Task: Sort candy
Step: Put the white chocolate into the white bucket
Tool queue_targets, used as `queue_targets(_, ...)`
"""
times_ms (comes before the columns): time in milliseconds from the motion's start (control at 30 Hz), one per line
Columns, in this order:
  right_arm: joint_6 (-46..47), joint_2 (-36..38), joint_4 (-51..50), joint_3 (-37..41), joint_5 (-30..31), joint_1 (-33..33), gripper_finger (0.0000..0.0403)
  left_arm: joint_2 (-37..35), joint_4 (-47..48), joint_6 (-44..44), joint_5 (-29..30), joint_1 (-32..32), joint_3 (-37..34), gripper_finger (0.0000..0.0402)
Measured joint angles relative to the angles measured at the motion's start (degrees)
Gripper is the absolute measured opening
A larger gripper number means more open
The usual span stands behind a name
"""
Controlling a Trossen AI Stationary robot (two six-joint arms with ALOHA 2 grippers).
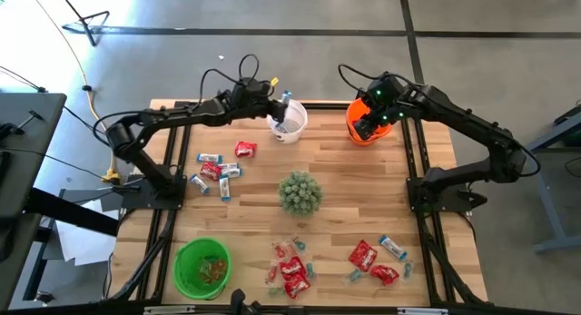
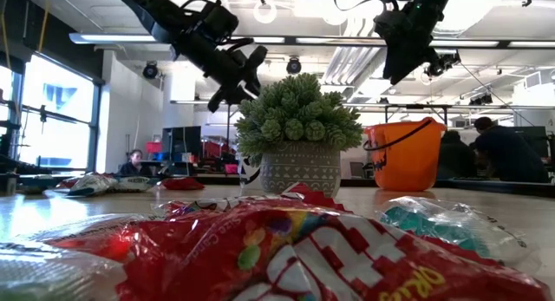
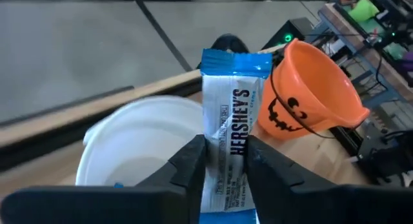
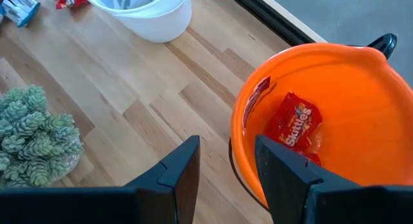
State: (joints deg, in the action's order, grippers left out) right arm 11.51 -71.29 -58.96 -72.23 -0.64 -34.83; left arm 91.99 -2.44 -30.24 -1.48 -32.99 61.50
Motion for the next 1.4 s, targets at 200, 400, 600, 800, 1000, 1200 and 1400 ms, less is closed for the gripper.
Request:
queue_targets(200,-0.2,0.0,-0.8,0.0,0.0,0.0,0.0144,0.3,2.5,3.4,0.5,0.0,2.1,0.0121)
queue_targets(400,-0.6,0.0,-1.3,0.0,0.0,0.0,0.0144,0.1,3.6,3.4,0.1,0.0,2.1,0.0131)
queue_targets(600,-1.5,0.0,-1.6,0.0,0.0,0.0,0.0144,-2.4,12.2,2.4,-20.2,-0.8,2.1,0.0131)
queue_targets(800,-3.8,0.0,-1.6,0.0,0.0,0.0,0.0144,-7.8,36.9,10.0,-26.2,0.4,2.1,0.0131)
queue_targets(1000,-5.5,0.0,-1.6,0.0,0.0,0.0,0.0144,-12.7,65.8,14.2,-12.3,3.8,2.1,0.0131)
queue_targets(1200,-5.8,0.0,-1.6,0.0,0.0,0.0,0.0144,-14.0,73.2,17.0,1.7,8.1,2.1,0.0131)
queue_targets(1400,-2.8,0.0,-1.6,0.0,0.0,0.0,0.0144,-12.4,73.1,19.0,1.9,11.7,-1.7,0.0131)
